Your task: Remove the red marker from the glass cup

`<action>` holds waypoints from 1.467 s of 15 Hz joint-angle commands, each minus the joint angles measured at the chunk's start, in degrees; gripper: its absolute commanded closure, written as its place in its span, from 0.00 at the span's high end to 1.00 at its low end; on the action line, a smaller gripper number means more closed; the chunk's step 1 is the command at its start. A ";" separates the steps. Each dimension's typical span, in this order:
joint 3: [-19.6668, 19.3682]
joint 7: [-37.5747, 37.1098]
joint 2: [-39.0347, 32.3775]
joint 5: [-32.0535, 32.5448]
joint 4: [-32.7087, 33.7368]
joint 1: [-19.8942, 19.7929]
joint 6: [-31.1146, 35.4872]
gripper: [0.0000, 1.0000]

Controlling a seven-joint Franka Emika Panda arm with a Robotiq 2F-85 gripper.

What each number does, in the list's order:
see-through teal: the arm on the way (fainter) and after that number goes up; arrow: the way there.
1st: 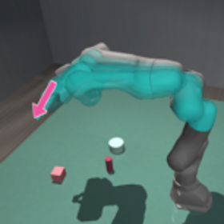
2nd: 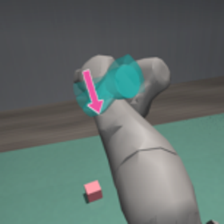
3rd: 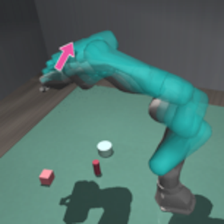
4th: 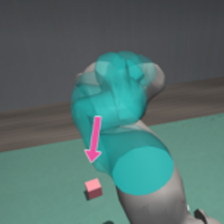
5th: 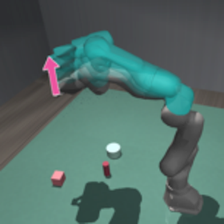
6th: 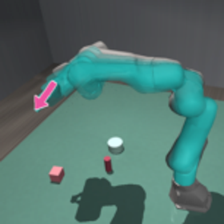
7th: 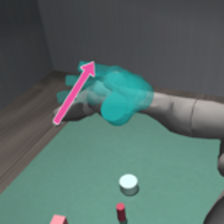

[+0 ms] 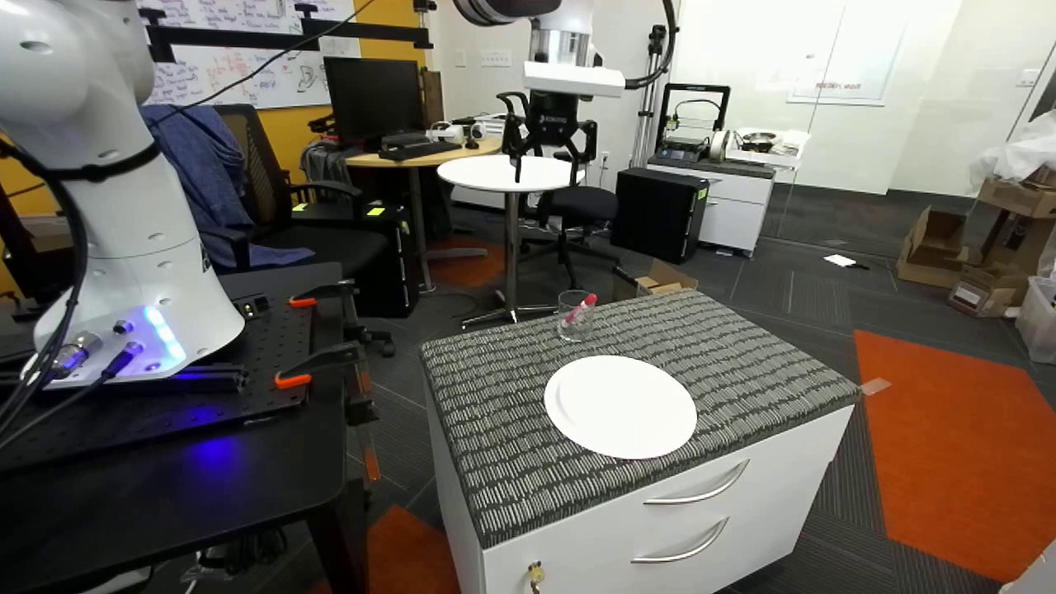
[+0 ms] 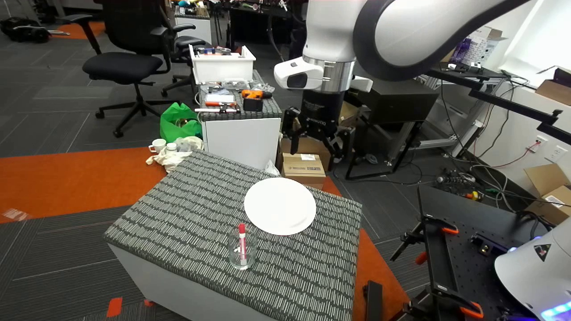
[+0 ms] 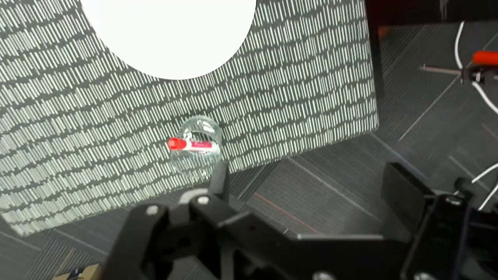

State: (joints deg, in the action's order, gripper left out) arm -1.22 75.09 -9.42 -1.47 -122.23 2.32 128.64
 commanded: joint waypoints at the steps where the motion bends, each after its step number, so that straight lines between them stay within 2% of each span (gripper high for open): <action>1: 1.67 -0.35 -0.52 3.59 0.57 -1.40 -0.70 1.00; 9: 2.00 -0.44 -1.01 4.23 0.67 -1.80 -0.74 1.00; 11: 1.60 0.58 -1.69 7.96 0.61 -1.66 2.86 1.00; 16: 2.31 5.56 -3.91 15.34 1.33 -1.52 5.25 1.00; 22: 6.10 14.81 -9.00 14.50 2.52 -1.26 9.98 1.00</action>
State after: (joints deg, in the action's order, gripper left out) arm 2.91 85.83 -15.51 13.16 -121.37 1.50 136.13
